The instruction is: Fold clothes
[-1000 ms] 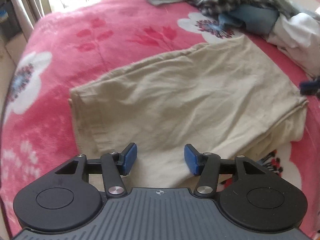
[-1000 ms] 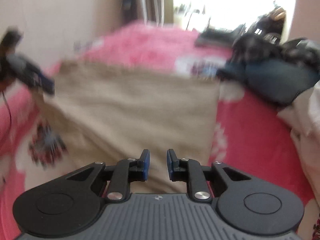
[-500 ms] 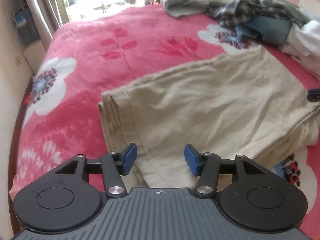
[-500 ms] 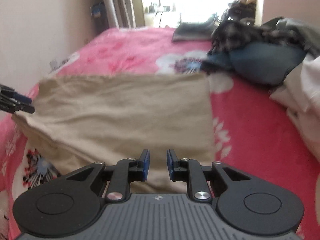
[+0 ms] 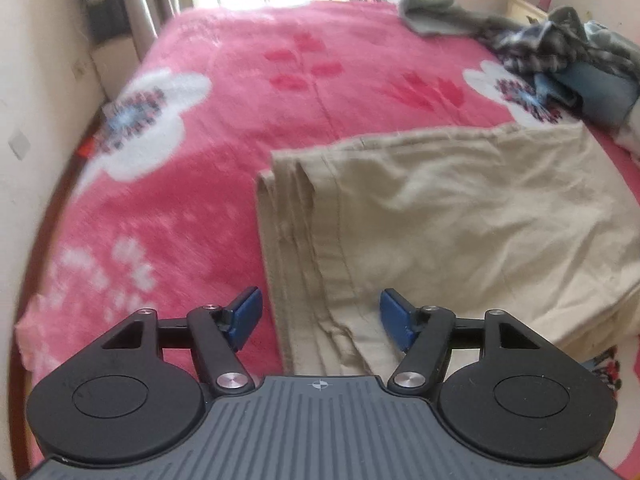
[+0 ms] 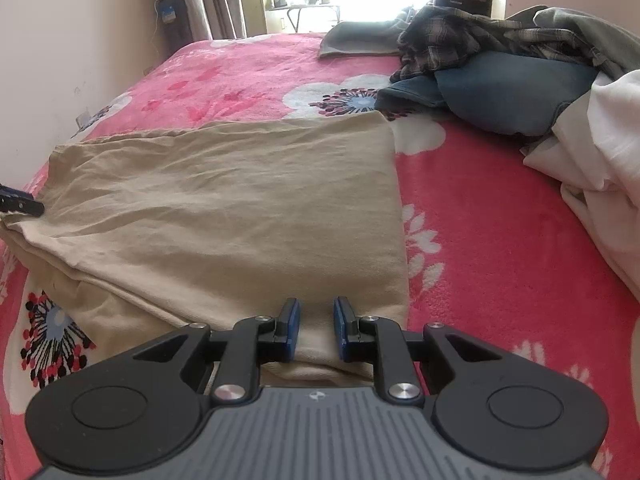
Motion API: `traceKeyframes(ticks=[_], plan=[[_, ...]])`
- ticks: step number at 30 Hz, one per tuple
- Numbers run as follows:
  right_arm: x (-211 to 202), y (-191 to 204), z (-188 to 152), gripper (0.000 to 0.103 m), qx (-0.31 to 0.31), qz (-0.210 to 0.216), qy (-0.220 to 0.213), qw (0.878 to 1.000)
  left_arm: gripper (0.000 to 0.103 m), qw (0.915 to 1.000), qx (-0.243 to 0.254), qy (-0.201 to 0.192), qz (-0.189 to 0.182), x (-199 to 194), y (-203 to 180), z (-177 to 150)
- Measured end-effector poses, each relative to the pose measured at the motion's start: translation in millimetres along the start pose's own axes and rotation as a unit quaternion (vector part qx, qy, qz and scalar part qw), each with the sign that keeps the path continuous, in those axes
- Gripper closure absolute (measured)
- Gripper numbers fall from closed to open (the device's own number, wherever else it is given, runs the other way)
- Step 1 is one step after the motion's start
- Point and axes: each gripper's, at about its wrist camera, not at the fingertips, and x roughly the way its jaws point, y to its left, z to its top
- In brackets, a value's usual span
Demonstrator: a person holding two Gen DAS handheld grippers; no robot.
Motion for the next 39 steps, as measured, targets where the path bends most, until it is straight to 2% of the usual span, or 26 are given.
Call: traceKeyframes(ticks=[3,5,8,11,14,16,20,23,26,29,30,33,37,39], plan=[[-0.7,0.4,0.0,0.083,-0.001,-0.001,0.000,1.000,0.037,0.9994,-0.009,-0.033,0.001,-17.7,0.7,9.3],[-1.5,-0.5,0.7,0.083,0.002,0.001,0.001,1.000,0.037,0.9984,-0.005,-0.055,-0.014,-29.4,-5.6,18.0],[-7.3,-5.7,3.4,0.083,0.016,0.011,-0.004,1.000,0.037,0.9956,0.012,-0.070,-0.060,-37.7,-23.5,31.3],[-23.8,-17.8,7.6,0.082,0.047,0.032,-0.026,0.998,0.037,0.9893,0.050,-0.069,-0.119,-38.0,-56.3,40.1],[-46.2,-40.3,7.7,0.081,0.109,0.084,-0.041,0.990,0.037,0.9769,0.112,-0.063,-0.171,-34.2,-96.8,42.4],[-52.7,-55.0,3.8,0.079,0.153,0.130,-0.023,0.979,0.037,0.9653,0.154,-0.055,-0.204,-29.8,-122.6,38.0],[-50.5,-68.3,-14.1,0.079,0.230,0.211,0.031,0.949,0.037,0.9418,0.230,-0.035,-0.242,-20.7,-165.7,17.7],[-38.9,-65.6,-29.5,0.075,0.267,0.228,0.066,0.934,0.037,0.9264,0.277,-0.028,-0.254,-18.9,-188.5,-0.3],[-22.6,-62.9,-43.9,0.075,0.312,0.247,0.093,0.913,0.037,0.9155,0.310,-0.025,-0.255,-19.1,-203.6,-15.9],[-3.5,-60.1,-51.0,0.075,0.348,0.268,0.113,0.891,0.037,0.9075,0.331,-0.023,-0.258,-19.7,-212.0,-25.3],[-2.4,-60.4,-48.1,0.075,0.352,0.273,0.107,0.889,0.037,0.9053,0.338,-0.023,-0.257,-20.2,-213.7,-28.2],[1.1,-61.2,-39.2,0.074,0.366,0.290,0.090,0.880,0.037,0.9025,0.349,-0.026,-0.251,-19.7,-219.3,-32.9],[6.2,-62.1,-27.1,0.074,0.381,0.308,0.072,0.869,0.037,0.9059,0.346,-0.036,-0.242,-17.7,-222.2,-31.4],[9.2,-62.1,-23.4,0.074,0.389,0.313,0.070,0.864,0.037,0.9104,0.340,-0.040,-0.232,-15.0,-224.7,-28.6]])
